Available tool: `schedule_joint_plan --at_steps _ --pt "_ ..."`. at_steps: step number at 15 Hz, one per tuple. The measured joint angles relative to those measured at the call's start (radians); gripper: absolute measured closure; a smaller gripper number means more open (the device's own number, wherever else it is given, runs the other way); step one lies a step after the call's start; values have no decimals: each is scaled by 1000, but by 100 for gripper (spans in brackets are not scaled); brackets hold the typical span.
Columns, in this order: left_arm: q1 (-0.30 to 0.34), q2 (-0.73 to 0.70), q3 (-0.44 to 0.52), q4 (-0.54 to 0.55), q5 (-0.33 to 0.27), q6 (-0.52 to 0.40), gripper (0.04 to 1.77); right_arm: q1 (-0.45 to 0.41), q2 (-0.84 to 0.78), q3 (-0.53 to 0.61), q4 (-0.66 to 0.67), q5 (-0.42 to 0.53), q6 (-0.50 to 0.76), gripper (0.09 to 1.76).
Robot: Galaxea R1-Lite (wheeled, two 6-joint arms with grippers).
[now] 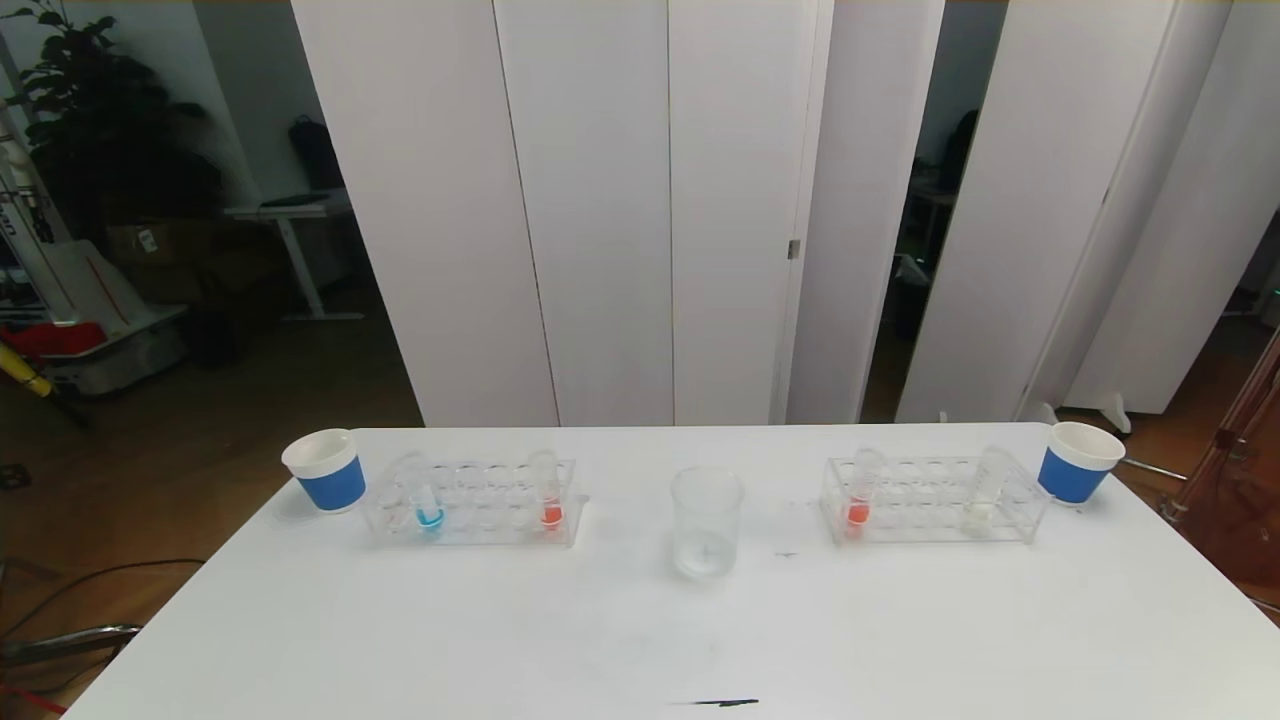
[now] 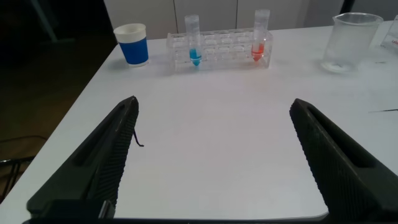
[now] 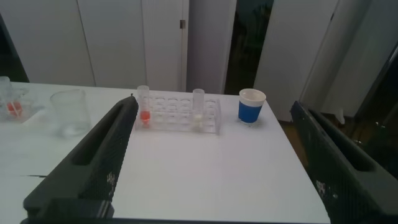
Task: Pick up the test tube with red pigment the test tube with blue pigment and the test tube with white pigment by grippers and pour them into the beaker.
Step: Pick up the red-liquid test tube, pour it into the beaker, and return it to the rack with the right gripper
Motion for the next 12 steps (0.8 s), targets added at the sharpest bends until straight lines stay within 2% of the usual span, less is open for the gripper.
schedule_joint_plan --at_steps 3,6,12 --pt "0 0 0 0 0 0 7 -1 164 -160 -29 1 2 10" --pt "0 0 0 0 0 0 7 0 341 -264 -97 -2 6 10" --pt "0 0 0 0 0 0 7 18 696 -307 -301 -7 61 10"
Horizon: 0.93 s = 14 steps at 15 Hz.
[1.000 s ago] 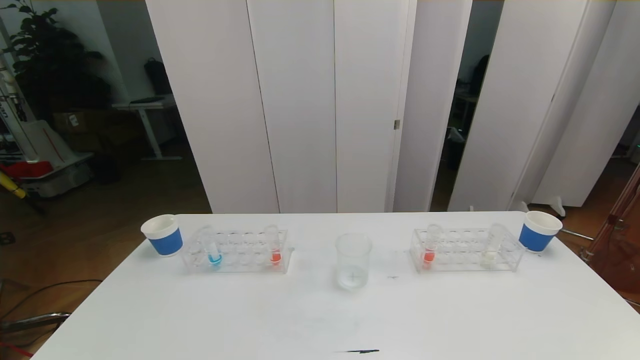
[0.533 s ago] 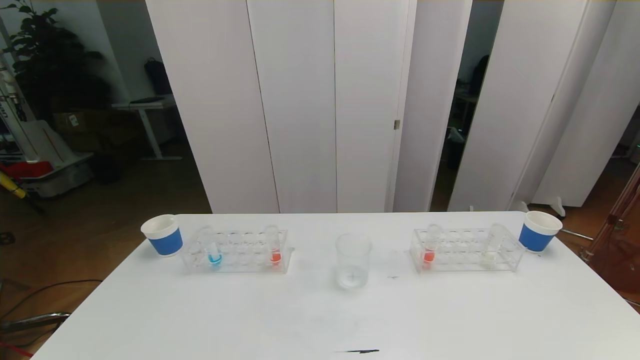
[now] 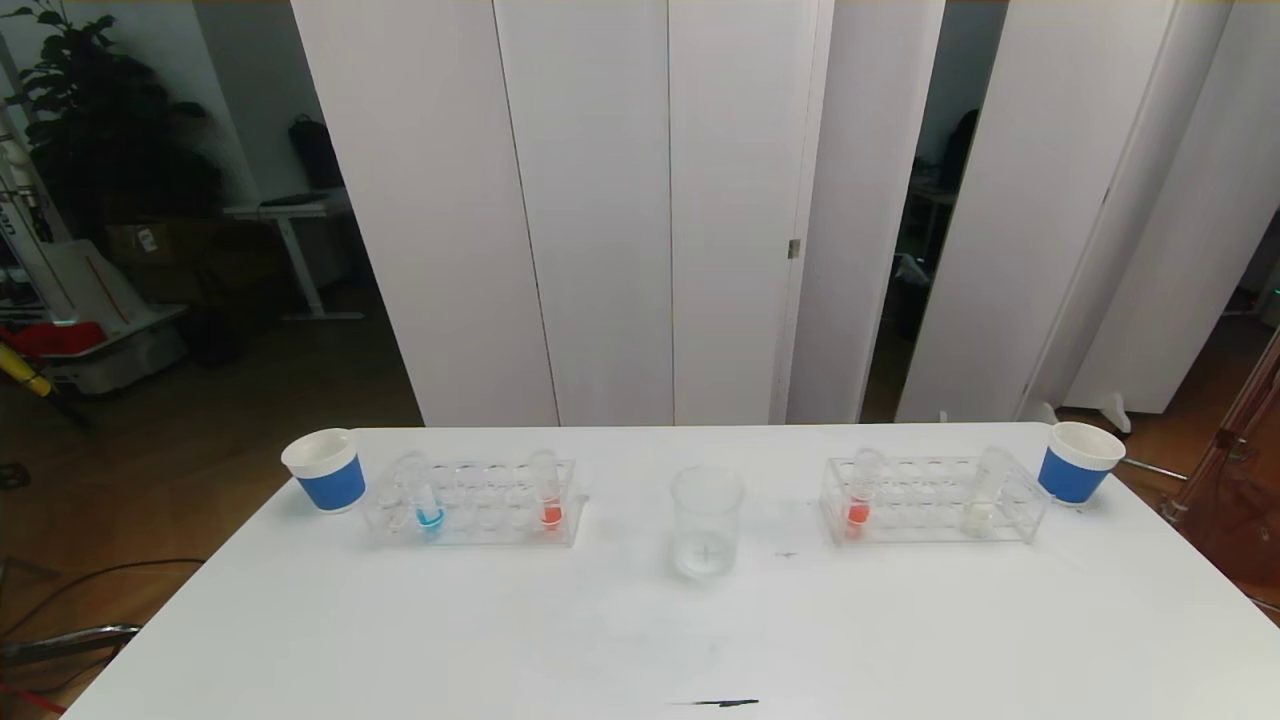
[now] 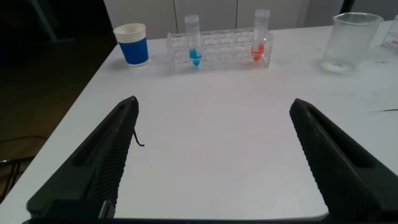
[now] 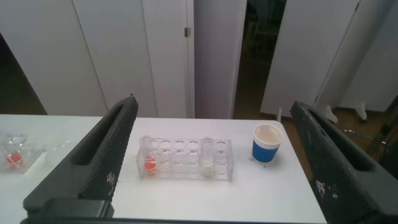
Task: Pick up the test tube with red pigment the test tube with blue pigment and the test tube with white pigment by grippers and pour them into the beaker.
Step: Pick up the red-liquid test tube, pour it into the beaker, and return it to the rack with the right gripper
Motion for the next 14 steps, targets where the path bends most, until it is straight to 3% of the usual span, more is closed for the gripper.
schedule_joint_plan --at_steps 4,9,14 --pt "0 0 0 0 0 0 7 73 192 14 -111 -91 47 10" --pt "0 0 0 0 0 0 7 332 395 122 -388 -341 52 10" --pt "0 0 0 0 0 0 7 457 638 245 -696 -403 61 10"
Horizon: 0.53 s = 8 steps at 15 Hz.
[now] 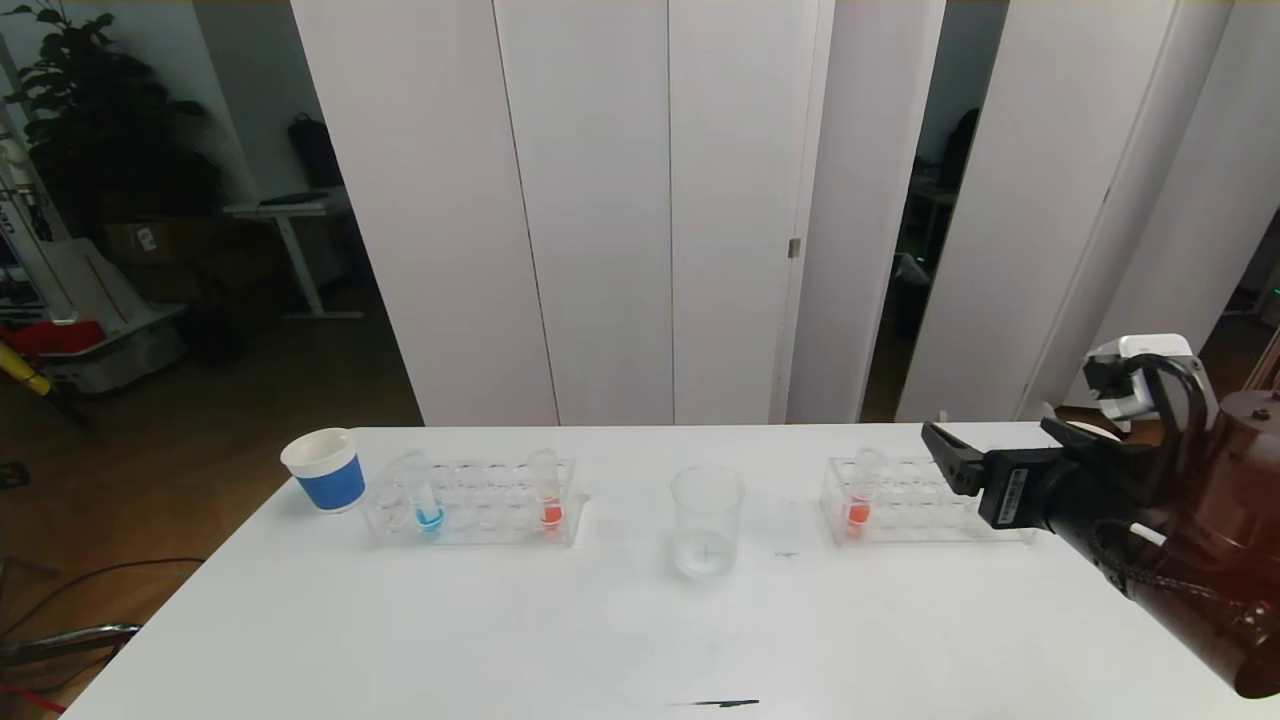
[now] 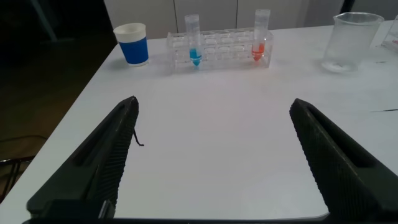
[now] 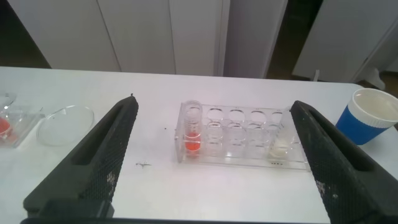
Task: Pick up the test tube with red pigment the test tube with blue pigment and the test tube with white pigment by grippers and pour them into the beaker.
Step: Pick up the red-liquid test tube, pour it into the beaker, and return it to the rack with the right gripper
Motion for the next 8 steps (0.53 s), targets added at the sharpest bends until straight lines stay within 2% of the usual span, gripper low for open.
schedule_joint_plan --at_steps 4,8 --pt "0 0 0 0 0 0 7 17 175 19 -173 -7 22 10" --pt "0 0 0 0 0 0 7 18 368 -8 -329 -8 20 10"
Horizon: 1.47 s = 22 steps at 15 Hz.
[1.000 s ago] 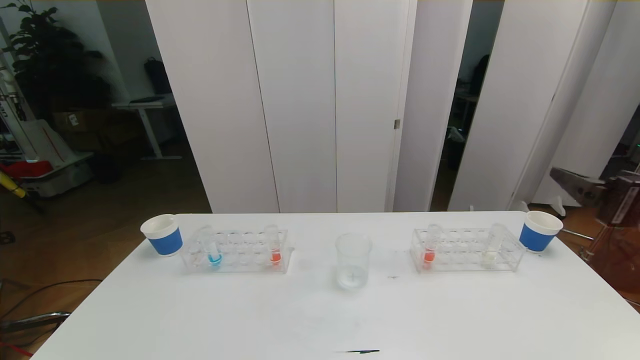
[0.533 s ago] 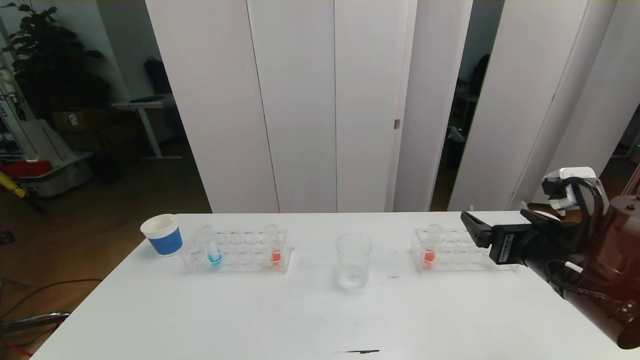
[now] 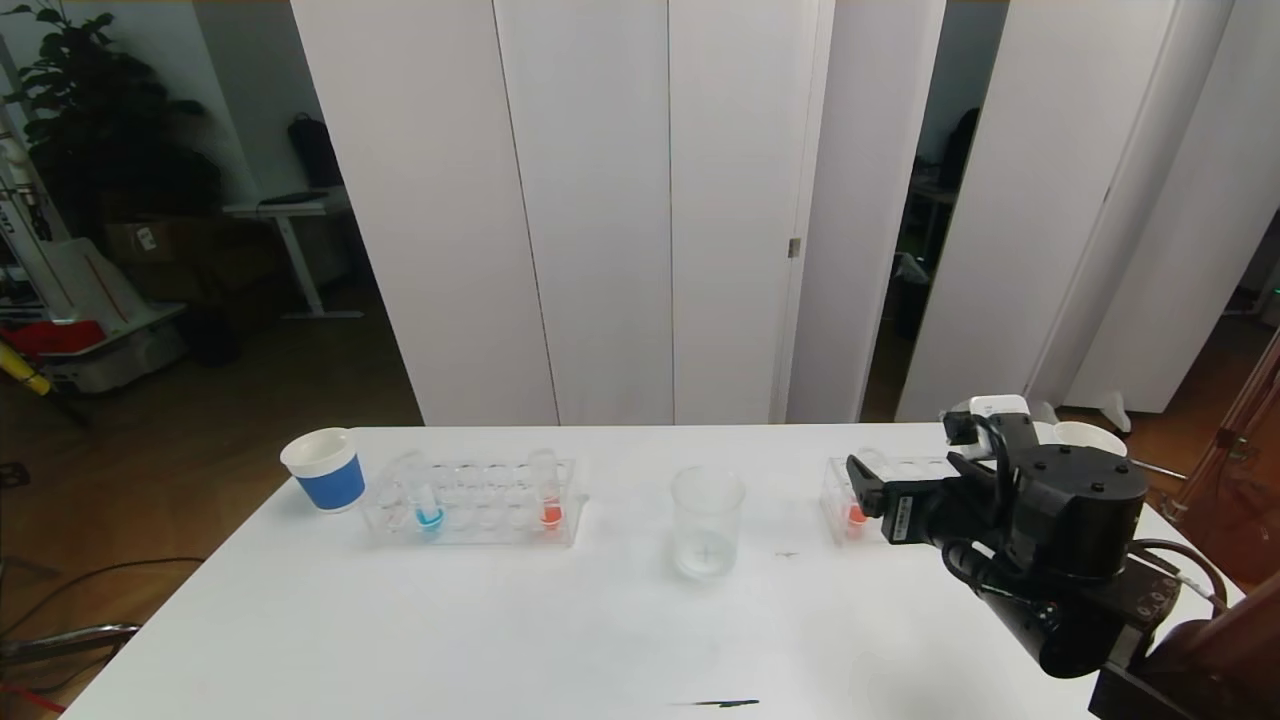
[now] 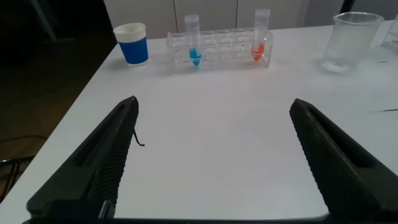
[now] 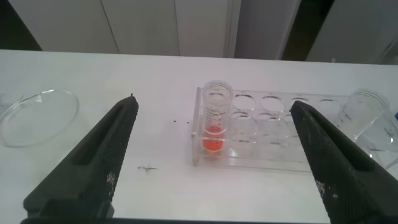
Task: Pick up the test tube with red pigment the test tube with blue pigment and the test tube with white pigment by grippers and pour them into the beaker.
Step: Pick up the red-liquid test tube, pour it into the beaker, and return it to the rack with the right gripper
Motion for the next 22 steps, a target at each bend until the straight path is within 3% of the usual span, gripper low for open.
schedule_joint_plan --at_steps 7,22 --pt "0 0 0 0 0 0 7 -19 253 -136 -167 -50 -109 10" --pt "0 0 0 0 0 0 7 -59 441 -316 -164 -44 -118 10"
